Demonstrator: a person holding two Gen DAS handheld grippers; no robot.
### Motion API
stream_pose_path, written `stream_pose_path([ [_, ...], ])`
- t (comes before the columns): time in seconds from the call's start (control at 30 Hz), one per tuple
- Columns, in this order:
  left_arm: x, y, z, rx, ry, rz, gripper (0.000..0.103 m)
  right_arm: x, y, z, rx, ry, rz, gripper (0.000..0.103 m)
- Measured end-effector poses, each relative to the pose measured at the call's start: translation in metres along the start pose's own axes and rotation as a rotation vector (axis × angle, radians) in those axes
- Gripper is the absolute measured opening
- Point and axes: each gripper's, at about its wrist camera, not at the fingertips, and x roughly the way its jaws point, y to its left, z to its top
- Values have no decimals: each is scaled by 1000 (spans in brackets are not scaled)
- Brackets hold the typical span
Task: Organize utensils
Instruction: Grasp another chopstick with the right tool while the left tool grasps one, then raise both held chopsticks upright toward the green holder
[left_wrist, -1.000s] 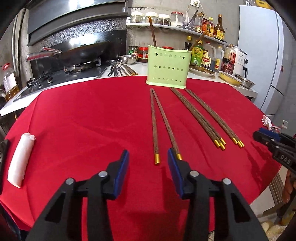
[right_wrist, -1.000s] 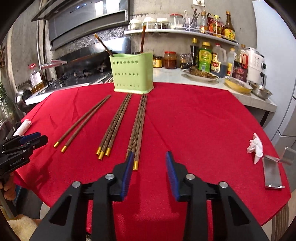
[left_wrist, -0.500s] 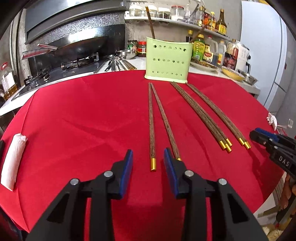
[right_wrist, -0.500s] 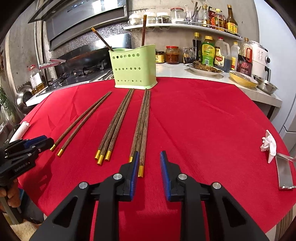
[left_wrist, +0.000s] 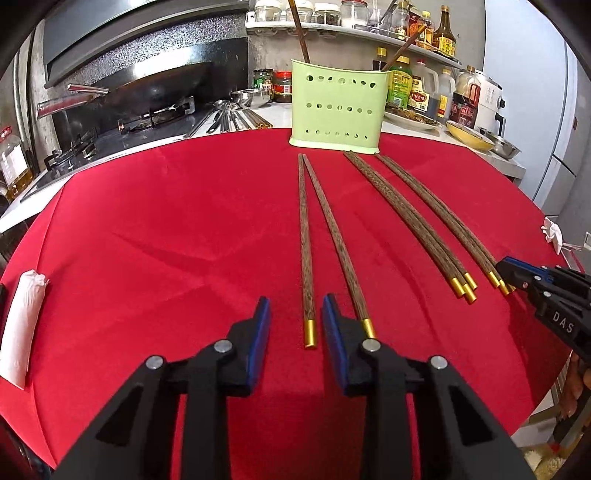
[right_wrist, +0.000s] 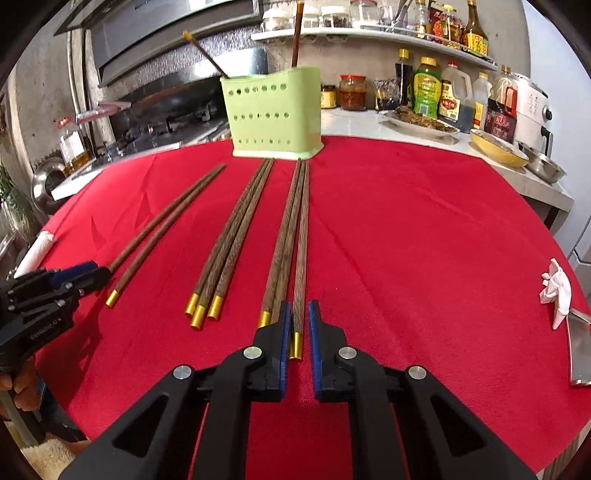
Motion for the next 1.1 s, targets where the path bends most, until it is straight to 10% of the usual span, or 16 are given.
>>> stream_pose_path([
  [0.13,2,-2,1,23,-5,22,7,0,1,2,-5,-2,-9,7],
  [1.1,-22,-5,-26,81,-43,69,7,-27,-12,-35,30,-123,-18,7],
])
